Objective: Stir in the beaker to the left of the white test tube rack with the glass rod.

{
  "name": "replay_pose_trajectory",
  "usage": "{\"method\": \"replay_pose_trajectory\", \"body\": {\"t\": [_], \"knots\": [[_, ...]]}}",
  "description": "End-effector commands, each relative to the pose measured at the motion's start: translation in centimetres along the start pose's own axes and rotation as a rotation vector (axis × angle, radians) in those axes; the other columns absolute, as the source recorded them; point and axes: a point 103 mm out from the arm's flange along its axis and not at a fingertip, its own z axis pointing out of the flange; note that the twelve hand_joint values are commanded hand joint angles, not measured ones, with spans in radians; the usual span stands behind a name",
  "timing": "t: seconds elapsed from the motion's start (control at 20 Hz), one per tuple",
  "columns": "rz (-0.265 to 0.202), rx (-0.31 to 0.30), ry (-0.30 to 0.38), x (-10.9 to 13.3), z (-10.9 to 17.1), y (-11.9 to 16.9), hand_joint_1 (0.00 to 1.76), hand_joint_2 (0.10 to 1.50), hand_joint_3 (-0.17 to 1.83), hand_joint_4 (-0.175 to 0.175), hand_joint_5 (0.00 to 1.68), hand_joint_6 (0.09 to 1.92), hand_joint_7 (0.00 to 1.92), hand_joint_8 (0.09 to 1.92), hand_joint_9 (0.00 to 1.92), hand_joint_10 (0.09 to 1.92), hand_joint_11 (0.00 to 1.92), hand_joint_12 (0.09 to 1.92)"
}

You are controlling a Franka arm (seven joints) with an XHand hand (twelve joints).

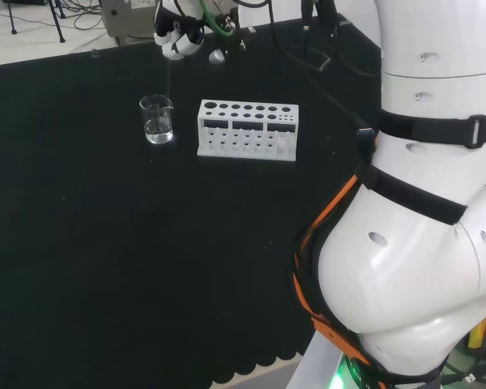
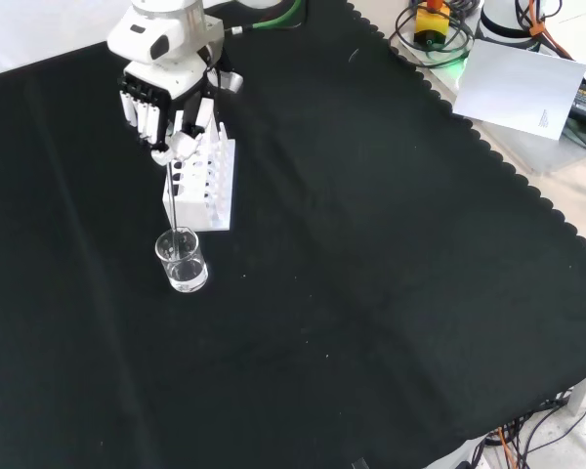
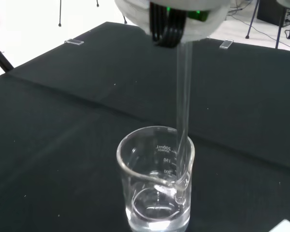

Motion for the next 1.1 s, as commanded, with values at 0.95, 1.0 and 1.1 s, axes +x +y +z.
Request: {"method": "replay_pose_trajectory", "body": {"t": [0.95,1.0,1.1], "knots": [[-0.010,0.028,0.009,-0.5,1.2,1.8,1.31,0.83,0.42,-0.175,1.20,0.41,1.20,1.02,1.74,0.55,1.46,1.01],[-0.001,0.045,-0.002,-0.6,1.5,2.2,1.31,0.83,0.42,-0.175,1.20,0.41,1.20,1.02,1.74,0.55,1.46,1.01],[0.013,0.037,-0.001,-1.0,1.3,1.5,1.31,0.83,0.42,-0.175,1.20,0.41,1.20,1.02,1.74,0.55,1.46,1.01]]}}
